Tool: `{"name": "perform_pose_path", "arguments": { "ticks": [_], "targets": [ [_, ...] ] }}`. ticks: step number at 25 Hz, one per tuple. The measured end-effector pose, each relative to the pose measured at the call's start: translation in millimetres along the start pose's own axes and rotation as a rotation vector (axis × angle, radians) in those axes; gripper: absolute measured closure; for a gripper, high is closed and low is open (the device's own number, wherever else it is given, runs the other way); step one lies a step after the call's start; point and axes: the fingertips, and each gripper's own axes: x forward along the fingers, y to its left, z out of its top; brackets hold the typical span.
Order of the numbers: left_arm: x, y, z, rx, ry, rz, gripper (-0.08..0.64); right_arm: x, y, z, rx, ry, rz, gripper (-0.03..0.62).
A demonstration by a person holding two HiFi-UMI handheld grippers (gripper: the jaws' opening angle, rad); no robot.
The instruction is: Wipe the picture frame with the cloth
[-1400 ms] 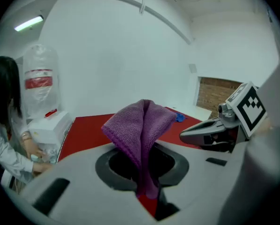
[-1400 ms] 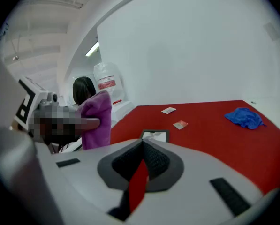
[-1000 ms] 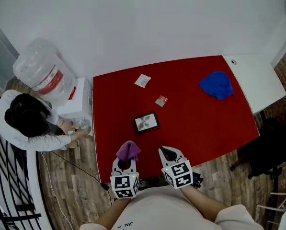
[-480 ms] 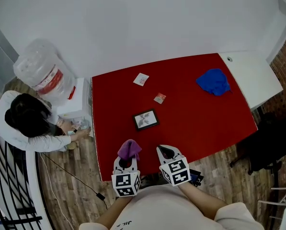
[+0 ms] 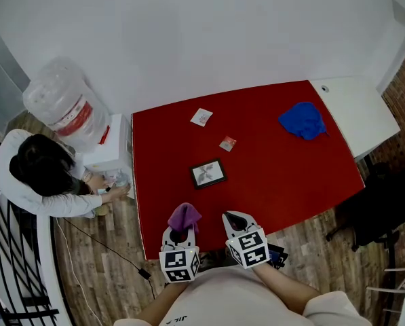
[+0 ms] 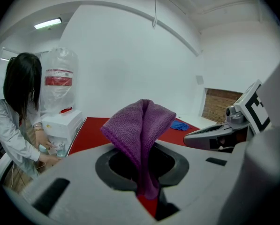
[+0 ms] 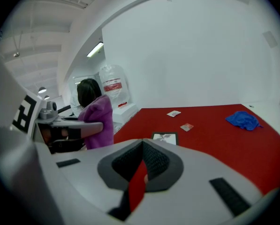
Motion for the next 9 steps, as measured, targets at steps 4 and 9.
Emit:
{"name": "perform_pose_path", "arguments": {
  "ticks": [4,9],
  "targets": [
    [-1.0,-1.7,0.7,0.012,-0.001,-0.006,0.497,0.2,1.4,-1.0,-0.007,0.007,-0.002,0.589],
    [-0.7,-2.2,1.3,0.036,0.005,-0.012,0.497,0.7,2.5,-0.8,-0.01,0.005,-0.003,0.589]
  ]
}}
